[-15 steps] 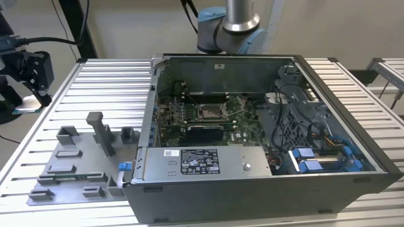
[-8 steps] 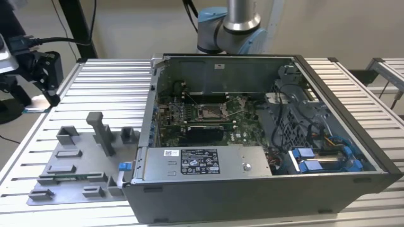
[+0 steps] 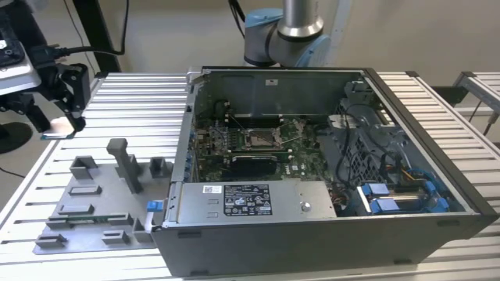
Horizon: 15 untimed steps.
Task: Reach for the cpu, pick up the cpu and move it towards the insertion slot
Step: 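Pick up the cpu and move it towards the insertion slot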
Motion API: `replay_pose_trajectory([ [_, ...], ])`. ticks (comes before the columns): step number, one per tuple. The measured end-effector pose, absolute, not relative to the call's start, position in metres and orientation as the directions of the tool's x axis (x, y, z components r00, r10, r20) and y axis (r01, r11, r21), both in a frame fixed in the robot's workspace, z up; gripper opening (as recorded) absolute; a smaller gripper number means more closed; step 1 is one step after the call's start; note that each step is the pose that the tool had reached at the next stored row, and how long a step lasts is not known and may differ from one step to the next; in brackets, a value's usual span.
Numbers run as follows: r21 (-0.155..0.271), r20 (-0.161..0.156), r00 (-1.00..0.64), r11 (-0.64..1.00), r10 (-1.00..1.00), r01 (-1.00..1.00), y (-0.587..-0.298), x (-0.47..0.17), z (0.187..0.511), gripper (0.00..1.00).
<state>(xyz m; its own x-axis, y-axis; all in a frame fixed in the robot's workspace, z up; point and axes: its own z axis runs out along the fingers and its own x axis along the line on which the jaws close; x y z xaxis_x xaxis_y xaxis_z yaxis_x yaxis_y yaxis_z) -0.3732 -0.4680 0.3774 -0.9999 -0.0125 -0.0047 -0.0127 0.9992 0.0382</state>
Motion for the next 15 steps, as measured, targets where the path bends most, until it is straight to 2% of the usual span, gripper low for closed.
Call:
replay_pose_trajectory([
  [15, 0.038, 0.002, -1.000, 0.999, -0.013, -0.012, -0.468, -0.341, 0.377, 0.00],
])
